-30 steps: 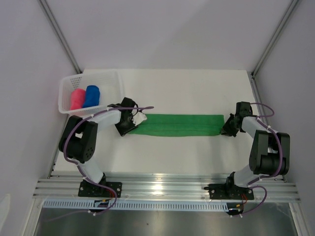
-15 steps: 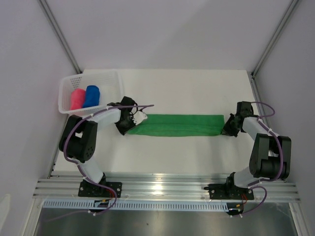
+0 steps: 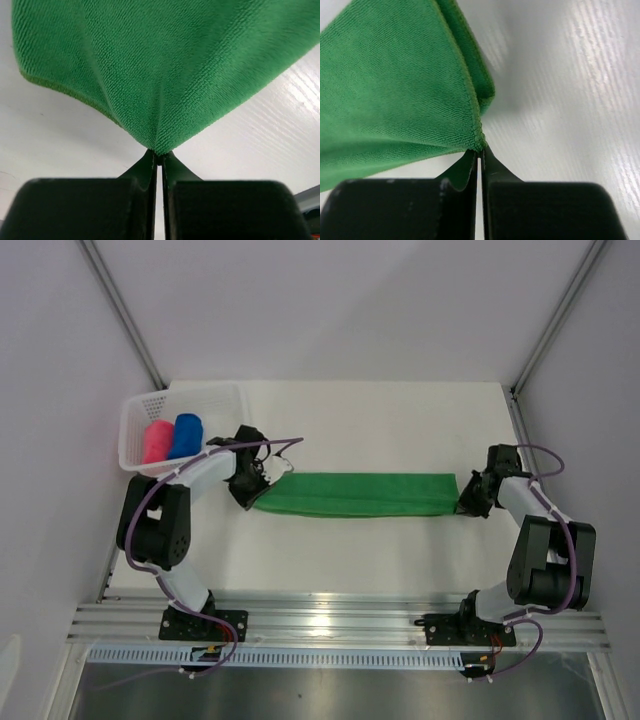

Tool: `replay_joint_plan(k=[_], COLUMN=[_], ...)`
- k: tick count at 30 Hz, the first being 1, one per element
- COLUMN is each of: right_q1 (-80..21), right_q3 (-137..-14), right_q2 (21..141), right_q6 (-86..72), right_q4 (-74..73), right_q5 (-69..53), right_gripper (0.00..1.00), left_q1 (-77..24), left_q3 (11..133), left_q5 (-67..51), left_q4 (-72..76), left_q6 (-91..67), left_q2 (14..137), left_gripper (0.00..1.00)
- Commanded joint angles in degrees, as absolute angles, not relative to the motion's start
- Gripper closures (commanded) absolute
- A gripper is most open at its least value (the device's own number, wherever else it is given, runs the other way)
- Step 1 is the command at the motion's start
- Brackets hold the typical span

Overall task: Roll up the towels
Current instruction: Fold the towel

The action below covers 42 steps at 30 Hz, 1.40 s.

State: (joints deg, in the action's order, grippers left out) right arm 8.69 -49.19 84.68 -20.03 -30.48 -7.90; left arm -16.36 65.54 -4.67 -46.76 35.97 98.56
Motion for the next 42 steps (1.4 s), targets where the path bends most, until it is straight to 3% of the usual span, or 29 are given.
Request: replay_joint_plan(k=[1, 8, 10, 11, 14, 15, 21, 27, 34, 42], right_q1=[11.42, 11.69, 11.69, 11.69, 11.69, 11.69, 12.04, 10.46, 8.44, 7.73], right_q3=[-50.45, -49.40, -49.13, -49.04, -49.39, -49.57, -53.77, -60.55, -71.70, -76.55], right_q2=[82.09, 85.60, 86.74, 87.01, 87.45, 87.28, 81.76, 79.62, 99.62, 110.12], right_q6=[-17.84, -17.49, -17.84, -17.93, -18.10, -18.19, -20.56, -15.93, -4.84, -2.02], right_q4=[-31.82, -30.68, -30.24, -30.41, -31.55, -32.07, -34.54, -33.14, -34.27, -33.66], right_q5=[-8.34, -11.95, -12.04, -11.78, -11.52, -10.12, -4.75, -1.40, -7.12, -12.04], right_gripper=[1.00, 1.00, 0.94, 0.91, 0.73, 0.62, 0.55, 0.55, 0.55, 0.55], left_q1=[-14.77, -14.59, -14.85, -15.03, -15.38, -15.38, -15.21, -15.21, -16.08, -17.14], left_q3=[68.46, 67.68, 68.11, 68.03, 68.20, 68.12, 73.38, 85.14, 96.48, 98.97], left_q5=[-4.75, -5.36, -5.97, -6.06, -5.19, -4.75, -1.94, -3.33, -1.32, 4.29], left_q4=[-49.92, -51.42, -51.77, -51.94, -52.47, -52.91, -61.15, -68.56, -62.67, -59.86], left_q6=[35.68, 36.12, 35.86, 35.60, 35.42, 35.51, 36.21, 33.23, 26.46, 25.58], left_q2=[96.59, 99.40, 100.10, 100.63, 101.42, 101.51, 100.46, 101.95, 112.22, 121.45], left_gripper=[0.99, 0.99, 0.95, 0.92, 0.67, 0.56, 0.40, 0.41, 0.42, 0.37])
